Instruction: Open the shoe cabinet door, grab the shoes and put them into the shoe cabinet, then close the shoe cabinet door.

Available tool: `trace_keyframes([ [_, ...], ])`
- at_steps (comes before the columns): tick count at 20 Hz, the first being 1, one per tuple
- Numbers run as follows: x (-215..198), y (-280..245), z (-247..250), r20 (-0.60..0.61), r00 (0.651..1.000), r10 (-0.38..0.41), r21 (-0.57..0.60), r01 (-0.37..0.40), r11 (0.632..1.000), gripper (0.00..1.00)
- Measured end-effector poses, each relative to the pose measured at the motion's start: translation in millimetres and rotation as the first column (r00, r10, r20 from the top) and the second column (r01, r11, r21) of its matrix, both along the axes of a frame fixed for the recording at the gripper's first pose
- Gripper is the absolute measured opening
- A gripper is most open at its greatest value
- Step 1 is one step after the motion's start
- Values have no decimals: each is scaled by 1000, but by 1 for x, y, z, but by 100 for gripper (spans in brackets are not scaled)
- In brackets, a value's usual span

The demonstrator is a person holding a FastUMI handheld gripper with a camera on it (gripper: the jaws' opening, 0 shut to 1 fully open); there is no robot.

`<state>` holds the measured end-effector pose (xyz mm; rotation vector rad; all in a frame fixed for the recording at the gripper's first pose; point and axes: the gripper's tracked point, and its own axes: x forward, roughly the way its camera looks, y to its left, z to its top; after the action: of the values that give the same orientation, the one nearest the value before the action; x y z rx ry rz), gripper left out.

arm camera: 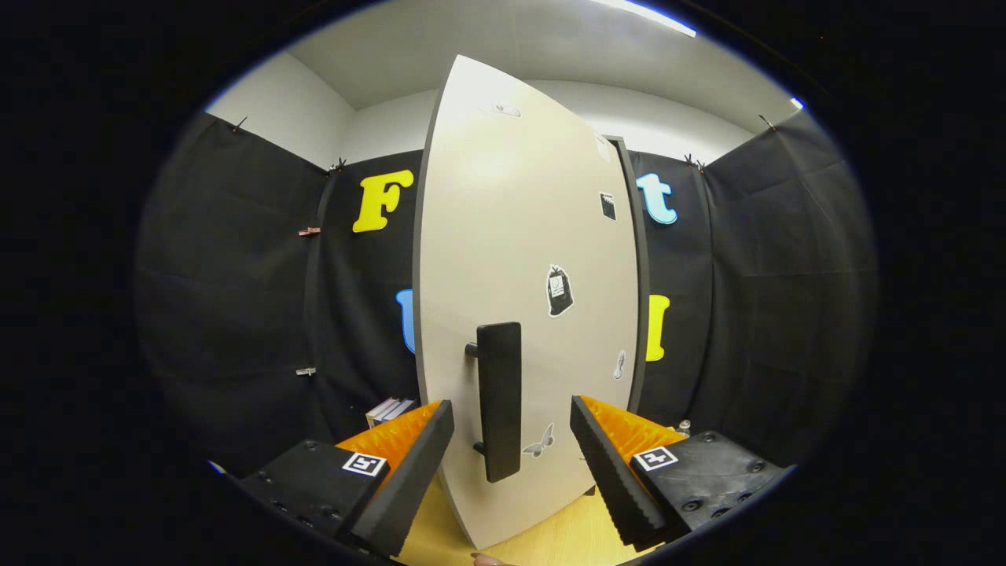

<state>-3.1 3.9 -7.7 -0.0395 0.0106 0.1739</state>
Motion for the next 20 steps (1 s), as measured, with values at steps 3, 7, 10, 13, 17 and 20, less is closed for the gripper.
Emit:
trace_keyframes([
  [3,7,7,-3,0,1000,0,3,0,1000,98],
  [7,21,23,-7,6,1000,-12,9,12,1000,98],
  [10,29,32,-13,0,1000,-19,5,19,1000,98],
  [13,35,42,-16,2,1000,-18,3,18,1000,98],
  [17,38,47,-19,5,1000,-16,5,16,1000,98],
  [20,40,47,-22,-7,1000,-16,5,16,1000,98],
])
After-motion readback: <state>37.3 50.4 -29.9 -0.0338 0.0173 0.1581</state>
